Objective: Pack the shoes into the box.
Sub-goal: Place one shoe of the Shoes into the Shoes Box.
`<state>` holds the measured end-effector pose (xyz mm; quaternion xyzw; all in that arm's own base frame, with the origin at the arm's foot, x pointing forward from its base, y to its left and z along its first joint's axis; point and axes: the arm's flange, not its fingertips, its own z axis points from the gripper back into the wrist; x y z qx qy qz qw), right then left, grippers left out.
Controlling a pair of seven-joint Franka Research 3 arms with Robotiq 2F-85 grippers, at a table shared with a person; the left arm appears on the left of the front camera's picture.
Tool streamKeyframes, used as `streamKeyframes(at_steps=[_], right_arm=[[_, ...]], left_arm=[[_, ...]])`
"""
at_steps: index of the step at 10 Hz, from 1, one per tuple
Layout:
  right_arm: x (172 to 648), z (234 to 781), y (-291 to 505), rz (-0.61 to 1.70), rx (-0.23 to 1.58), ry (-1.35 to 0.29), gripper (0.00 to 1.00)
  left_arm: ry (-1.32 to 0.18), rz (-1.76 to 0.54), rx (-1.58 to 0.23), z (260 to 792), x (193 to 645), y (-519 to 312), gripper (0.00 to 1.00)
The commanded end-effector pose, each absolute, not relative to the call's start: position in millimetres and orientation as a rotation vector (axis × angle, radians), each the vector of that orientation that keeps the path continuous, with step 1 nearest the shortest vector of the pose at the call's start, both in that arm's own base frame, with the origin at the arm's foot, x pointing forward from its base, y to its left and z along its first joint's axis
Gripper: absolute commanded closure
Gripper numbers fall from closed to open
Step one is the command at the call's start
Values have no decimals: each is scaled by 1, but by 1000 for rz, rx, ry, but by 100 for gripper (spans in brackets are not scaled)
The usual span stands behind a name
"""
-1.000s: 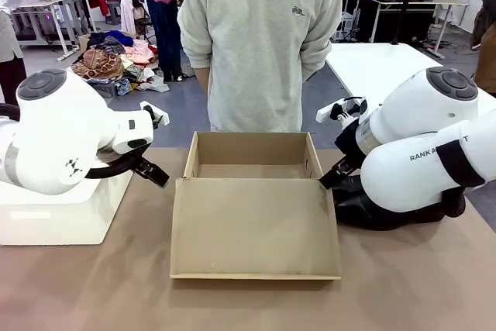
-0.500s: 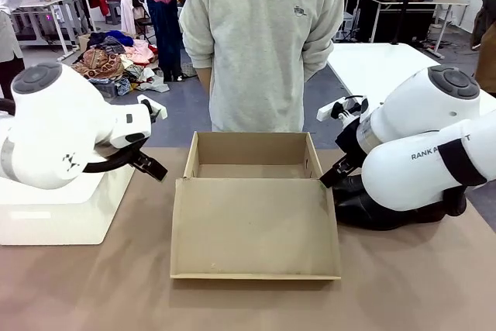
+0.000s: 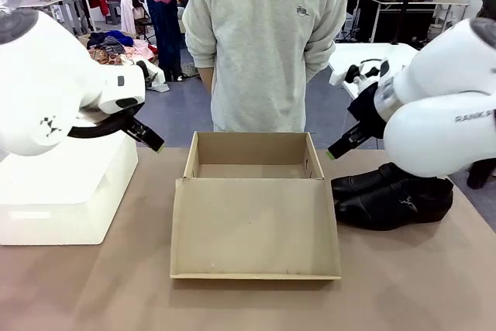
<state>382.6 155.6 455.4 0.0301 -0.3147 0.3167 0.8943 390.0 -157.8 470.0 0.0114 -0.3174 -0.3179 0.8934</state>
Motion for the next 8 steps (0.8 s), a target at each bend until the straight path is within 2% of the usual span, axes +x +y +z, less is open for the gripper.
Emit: streamKeyframes(at_steps=[1, 3, 8], right_arm=[[379, 478, 142, 717, 87, -662, 0], [376, 486, 138, 738, 104, -666, 0], [365, 519, 101, 923, 342, -762, 0]], left_arm=[[-669, -699, 57, 487, 382, -155, 0], [-688, -703, 69, 499, 379, -152, 0], [-812, -1012, -144, 533, 366, -123, 0]])
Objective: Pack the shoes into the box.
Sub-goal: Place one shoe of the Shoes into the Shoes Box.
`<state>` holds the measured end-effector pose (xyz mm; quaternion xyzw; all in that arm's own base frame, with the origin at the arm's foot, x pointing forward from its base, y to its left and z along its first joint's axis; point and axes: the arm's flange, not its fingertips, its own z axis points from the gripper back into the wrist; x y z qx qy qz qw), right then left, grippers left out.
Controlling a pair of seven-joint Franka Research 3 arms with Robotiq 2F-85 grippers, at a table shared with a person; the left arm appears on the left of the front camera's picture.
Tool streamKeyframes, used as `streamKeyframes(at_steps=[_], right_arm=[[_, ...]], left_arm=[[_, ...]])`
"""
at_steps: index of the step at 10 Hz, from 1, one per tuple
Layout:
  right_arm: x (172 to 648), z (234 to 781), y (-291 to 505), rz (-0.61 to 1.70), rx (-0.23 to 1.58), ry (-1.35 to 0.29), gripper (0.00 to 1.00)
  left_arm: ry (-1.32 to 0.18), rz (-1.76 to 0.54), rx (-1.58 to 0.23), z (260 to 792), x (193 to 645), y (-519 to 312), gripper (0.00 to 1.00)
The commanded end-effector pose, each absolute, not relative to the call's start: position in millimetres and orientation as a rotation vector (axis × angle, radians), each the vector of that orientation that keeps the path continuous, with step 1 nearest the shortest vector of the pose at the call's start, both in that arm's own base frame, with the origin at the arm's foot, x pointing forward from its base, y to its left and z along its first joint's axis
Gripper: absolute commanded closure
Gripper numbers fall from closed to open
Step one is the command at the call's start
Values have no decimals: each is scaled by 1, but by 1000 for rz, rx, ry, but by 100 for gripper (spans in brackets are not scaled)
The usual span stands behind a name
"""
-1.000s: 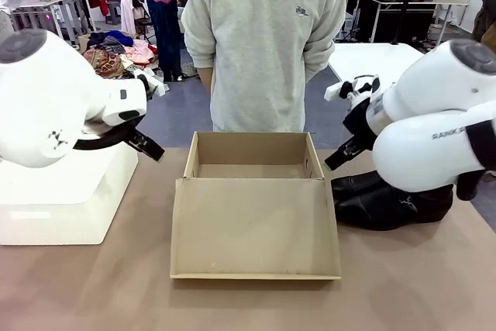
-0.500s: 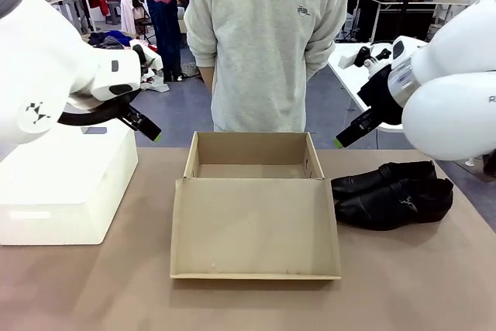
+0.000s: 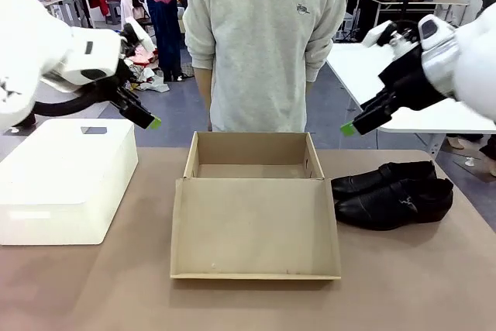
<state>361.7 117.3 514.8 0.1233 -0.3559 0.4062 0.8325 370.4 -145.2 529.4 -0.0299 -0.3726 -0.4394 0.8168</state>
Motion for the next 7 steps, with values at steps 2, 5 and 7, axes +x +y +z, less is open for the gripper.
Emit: streamKeyframes(at_steps=[2, 5, 7], right_arm=[[362, 525, 93, 964, 393, -796, 0], [360, 529, 86, 1026, 490, -825, 0], [359, 530, 82, 1048, 543, -837, 0]], left_arm=[[-857, -1058, -212, 542, 360, -114, 0], [-913, -1085, -292, 548, 355, -101, 0], [-934, -1083, -329, 549, 353, -95, 0]])
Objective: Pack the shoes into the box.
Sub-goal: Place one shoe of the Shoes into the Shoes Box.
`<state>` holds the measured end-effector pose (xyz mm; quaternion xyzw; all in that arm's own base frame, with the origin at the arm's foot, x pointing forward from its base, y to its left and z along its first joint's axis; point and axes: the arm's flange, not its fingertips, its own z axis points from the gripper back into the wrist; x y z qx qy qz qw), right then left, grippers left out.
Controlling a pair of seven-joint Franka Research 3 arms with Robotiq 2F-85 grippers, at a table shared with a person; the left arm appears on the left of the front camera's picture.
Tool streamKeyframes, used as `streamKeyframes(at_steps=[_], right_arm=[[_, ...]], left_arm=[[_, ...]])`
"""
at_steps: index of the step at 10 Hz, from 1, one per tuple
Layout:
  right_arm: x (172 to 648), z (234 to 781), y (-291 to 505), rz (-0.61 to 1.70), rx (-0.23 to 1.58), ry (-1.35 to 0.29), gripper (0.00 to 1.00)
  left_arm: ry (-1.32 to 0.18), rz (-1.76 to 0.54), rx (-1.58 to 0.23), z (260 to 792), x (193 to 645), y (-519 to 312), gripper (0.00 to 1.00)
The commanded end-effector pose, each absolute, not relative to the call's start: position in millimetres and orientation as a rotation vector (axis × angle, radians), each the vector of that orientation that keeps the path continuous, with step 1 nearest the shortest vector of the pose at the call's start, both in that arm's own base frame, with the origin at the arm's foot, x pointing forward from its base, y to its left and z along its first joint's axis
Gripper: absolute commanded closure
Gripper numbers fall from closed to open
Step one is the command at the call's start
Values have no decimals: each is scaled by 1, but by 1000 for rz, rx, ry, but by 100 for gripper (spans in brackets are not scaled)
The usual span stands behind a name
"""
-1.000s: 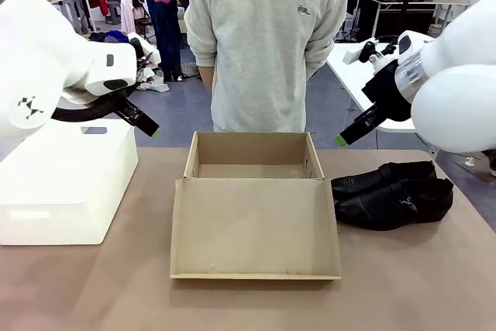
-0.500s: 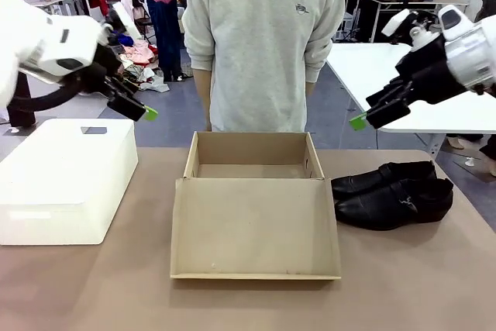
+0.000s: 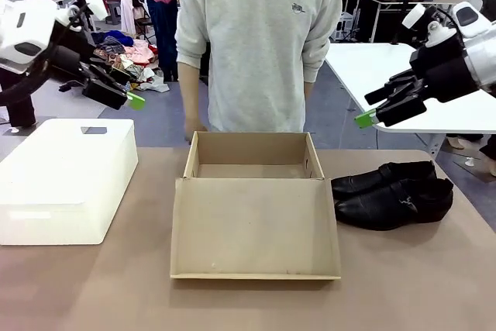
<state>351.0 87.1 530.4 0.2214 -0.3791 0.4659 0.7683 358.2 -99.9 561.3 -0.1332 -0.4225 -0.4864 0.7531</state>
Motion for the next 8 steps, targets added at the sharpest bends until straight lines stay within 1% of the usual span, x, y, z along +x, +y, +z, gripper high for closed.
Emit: streamKeyframes(at_steps=[1, 3, 4, 8], right_arm=[[358, 530, 83, 1054, 551, -838, 0], [357, 530, 82, 1043, 553, -831, 0], [350, 530, 86, 1029, 523, -826, 0], [350, 530, 86, 1029, 523, -826, 0]], left_arm=[[-932, -1087, -336, 548, 353, -95, 0], [-934, -1048, -317, 546, 354, -94, 0], [-925, -1060, -311, 560, 359, -98, 0], [-925, -1060, -311, 560, 359, -98, 0]])
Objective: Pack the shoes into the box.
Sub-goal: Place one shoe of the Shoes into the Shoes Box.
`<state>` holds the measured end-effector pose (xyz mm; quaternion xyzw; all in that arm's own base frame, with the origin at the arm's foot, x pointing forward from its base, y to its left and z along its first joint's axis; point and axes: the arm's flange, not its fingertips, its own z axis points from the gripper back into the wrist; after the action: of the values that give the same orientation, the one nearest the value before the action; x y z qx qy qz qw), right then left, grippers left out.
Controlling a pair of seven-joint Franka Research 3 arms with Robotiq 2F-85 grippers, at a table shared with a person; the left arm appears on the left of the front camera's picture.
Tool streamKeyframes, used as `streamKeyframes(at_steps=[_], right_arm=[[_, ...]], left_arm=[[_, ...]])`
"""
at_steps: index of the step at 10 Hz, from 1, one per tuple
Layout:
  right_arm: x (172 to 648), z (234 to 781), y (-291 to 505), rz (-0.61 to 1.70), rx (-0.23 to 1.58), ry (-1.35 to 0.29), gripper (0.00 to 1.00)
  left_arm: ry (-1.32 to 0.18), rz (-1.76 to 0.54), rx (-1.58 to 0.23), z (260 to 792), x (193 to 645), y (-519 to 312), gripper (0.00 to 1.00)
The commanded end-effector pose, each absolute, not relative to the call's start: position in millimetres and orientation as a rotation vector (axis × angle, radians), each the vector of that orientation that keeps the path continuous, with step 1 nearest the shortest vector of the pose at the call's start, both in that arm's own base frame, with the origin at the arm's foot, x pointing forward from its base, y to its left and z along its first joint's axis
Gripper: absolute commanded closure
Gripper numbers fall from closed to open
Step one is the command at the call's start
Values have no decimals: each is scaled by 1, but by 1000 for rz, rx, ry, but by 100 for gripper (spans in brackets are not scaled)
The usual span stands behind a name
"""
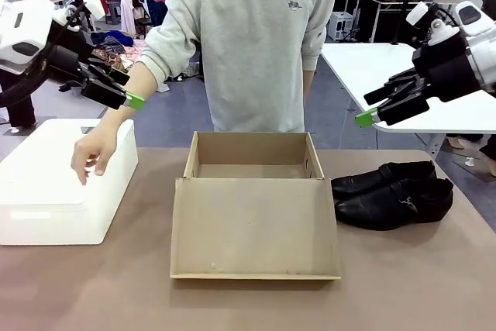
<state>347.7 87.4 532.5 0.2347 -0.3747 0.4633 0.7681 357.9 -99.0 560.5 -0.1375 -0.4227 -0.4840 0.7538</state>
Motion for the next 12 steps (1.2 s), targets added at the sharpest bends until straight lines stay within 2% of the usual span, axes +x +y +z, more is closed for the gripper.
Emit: streamKeyframes(at_steps=[1, 7, 12], right_arm=[[350, 530, 86, 1029, 523, -826, 0], [383, 559, 79, 1165, 383, -660, 0], [408, 567, 65, 1341, 172, -526, 0]], left_arm=[[-925, -1060, -311, 560, 359, -98, 0], [-925, -1060, -311, 560, 359, -98, 0], [-925, -1060, -311, 560, 359, -98, 0]])
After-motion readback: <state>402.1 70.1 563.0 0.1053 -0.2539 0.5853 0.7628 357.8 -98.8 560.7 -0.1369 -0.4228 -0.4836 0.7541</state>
